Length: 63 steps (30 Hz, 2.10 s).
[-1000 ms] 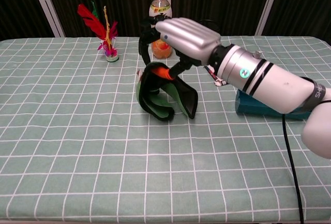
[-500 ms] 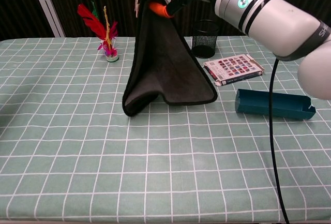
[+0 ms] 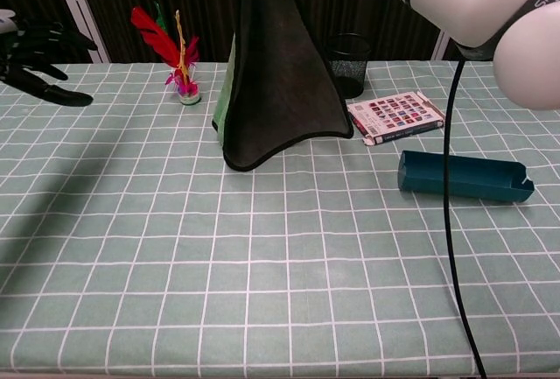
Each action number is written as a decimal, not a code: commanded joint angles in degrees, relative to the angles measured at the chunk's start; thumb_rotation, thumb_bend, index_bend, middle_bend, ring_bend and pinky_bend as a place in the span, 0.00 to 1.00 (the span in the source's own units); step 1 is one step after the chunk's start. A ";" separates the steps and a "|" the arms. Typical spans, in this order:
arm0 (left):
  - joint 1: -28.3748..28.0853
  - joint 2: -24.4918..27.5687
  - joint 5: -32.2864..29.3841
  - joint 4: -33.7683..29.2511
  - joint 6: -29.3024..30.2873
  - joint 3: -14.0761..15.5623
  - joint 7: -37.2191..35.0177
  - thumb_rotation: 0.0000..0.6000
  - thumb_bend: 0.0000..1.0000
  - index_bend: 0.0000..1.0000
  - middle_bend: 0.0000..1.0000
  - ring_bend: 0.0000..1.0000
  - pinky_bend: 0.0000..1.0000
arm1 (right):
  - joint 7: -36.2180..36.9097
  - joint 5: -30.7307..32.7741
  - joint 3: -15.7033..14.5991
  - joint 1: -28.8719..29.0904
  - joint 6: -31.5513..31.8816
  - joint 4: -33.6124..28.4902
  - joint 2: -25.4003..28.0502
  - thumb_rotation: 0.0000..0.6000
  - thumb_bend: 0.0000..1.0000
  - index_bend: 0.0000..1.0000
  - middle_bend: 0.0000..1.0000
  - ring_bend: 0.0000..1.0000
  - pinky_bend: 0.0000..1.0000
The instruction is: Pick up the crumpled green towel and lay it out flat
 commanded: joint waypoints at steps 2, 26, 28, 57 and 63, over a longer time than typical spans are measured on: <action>-2.66 -2.35 -3.25 1.45 -2.87 -0.55 1.72 1.00 0.06 0.33 0.24 0.19 0.25 | -5.81 4.22 1.87 1.34 0.30 -2.34 -0.95 1.00 0.45 0.78 0.29 0.04 0.00; -12.34 -7.90 -17.82 1.01 -8.52 -1.89 9.58 0.83 0.03 0.33 0.24 0.19 0.26 | -18.70 15.69 6.85 8.02 5.34 -2.18 -8.57 1.00 0.45 0.72 0.27 0.01 0.00; -12.95 -8.17 -18.44 0.93 -8.25 -1.78 10.47 0.81 0.02 0.33 0.24 0.19 0.26 | -19.14 16.11 7.01 8.50 5.56 -2.05 -9.11 1.00 0.45 0.71 0.26 0.01 0.00; -15.25 -14.89 -26.64 7.02 -4.94 -4.07 10.61 1.00 0.11 0.53 0.28 0.19 0.26 | -16.83 17.99 5.63 6.36 6.14 -7.21 -7.59 1.00 0.45 0.69 0.25 0.00 0.00; -14.31 -16.01 -24.20 7.77 -3.93 -4.63 8.32 1.00 0.22 0.64 0.35 0.22 0.26 | -14.76 17.88 4.99 4.60 6.01 -9.91 -5.87 1.00 0.45 0.69 0.25 0.00 0.00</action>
